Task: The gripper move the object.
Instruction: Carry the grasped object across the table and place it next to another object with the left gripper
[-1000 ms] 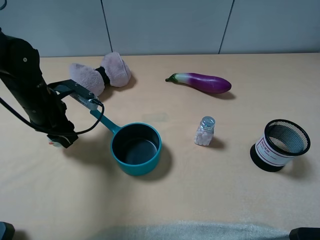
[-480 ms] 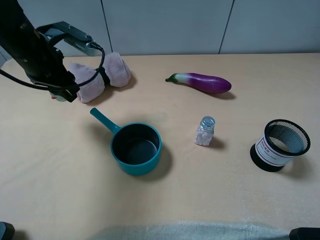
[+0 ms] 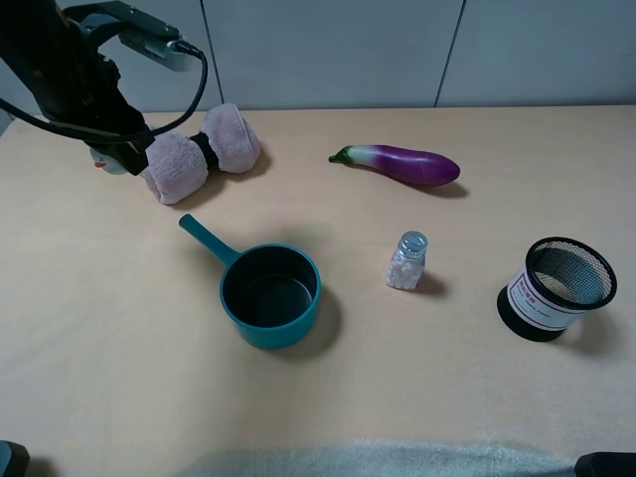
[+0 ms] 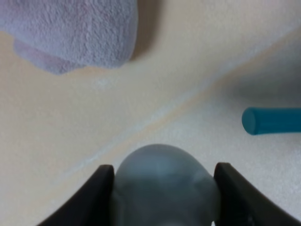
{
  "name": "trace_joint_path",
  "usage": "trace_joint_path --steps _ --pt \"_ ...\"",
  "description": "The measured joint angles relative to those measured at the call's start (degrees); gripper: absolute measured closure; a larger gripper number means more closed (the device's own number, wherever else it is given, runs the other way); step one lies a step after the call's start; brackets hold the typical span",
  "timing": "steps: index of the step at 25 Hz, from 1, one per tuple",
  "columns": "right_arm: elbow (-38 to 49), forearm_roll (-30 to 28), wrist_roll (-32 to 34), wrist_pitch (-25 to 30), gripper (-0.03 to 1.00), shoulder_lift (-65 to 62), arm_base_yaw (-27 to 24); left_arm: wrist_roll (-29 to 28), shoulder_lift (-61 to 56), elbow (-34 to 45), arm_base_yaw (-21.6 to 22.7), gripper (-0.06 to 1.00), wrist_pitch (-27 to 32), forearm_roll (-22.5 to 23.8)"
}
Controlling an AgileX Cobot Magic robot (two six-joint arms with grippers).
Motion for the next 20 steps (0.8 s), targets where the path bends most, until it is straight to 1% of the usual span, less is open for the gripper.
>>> trace_joint_path --steps 7,13,20 --pt "0.0 0.0 0.0 -0.1 0.29 0.0 0.0 -0.2 0.0 0.0 0.0 0.48 0.3 0.1" --pt "0.0 0.0 0.0 -0.1 0.29 0.0 0.0 -0.2 0.1 -0.2 0.0 0.48 -1.0 0.1" --pt "0.0 0.0 0.0 -0.1 0.29 0.0 0.0 -0.2 1.1 -5.5 -0.2 0.48 -1.1 0.4"
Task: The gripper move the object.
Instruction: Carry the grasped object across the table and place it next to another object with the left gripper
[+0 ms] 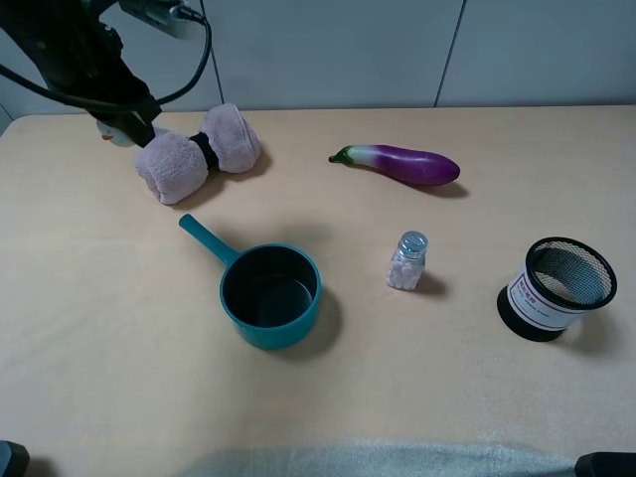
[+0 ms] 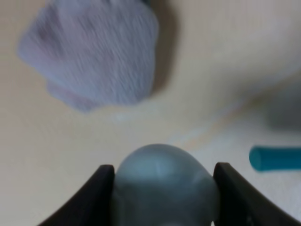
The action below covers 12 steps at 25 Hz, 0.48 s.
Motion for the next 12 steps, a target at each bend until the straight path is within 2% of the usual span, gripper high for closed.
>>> trace_joint_path --steps 12 --pt "0.0 0.3 0.0 0.1 0.29 0.0 0.0 -0.4 13.5 -17.3 -8.4 0.49 3.9 0.2"
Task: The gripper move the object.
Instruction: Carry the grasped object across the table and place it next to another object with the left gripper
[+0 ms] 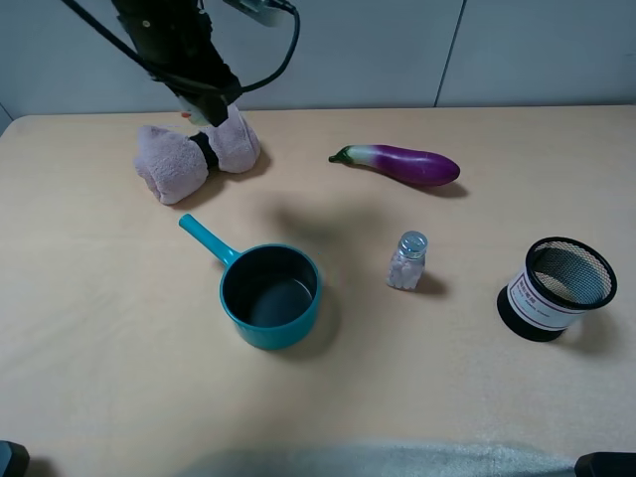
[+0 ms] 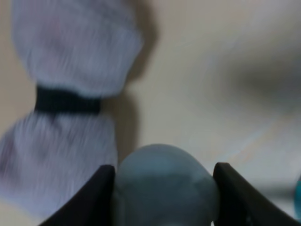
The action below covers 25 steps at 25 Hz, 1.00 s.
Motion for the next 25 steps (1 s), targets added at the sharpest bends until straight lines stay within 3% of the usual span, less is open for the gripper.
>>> trace_joint_path --steps 15,25 --pt "0.0 0.1 0.0 0.0 0.29 0.0 0.0 -0.2 19.4 -23.7 -9.0 0.49 4.2 0.0" --pt "0.0 0.2 0.0 0.0 0.29 0.0 0.0 -0.8 27.1 -28.7 -11.2 0.49 3.4 -0.3"
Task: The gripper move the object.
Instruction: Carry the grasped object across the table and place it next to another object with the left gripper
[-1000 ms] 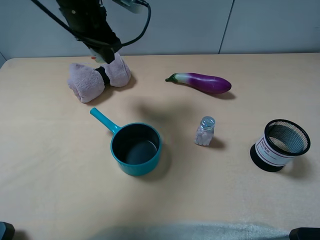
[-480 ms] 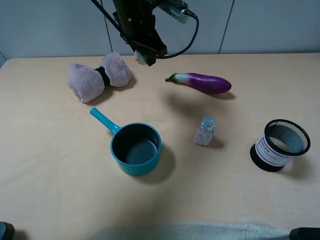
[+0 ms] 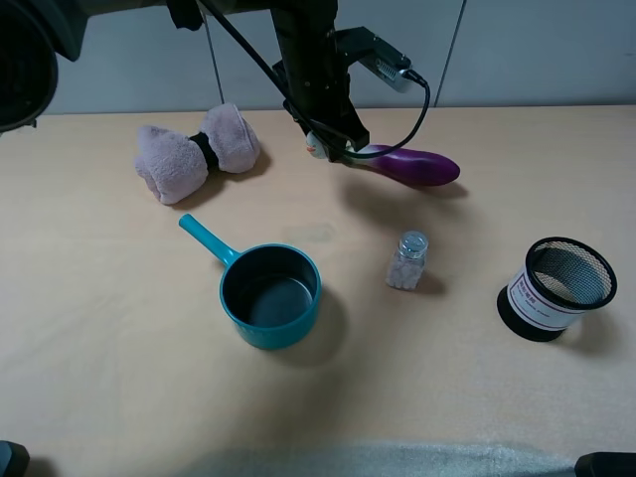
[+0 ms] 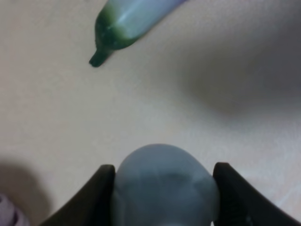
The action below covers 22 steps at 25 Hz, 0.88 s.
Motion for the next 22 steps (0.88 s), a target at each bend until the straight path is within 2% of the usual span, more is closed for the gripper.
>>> trace_joint_path --steps 11,22 --pt "0.0 0.4 0.0 -0.1 0.29 0.0 0.0 -0.1 6.3 -5.7 -1.7 0.49 0.5 0.0" --pt "0.0 0.4 0.0 -0.1 0.29 0.0 0.0 -1.6 9.8 -7.2 -2.1 0.49 0.9 -0.1"
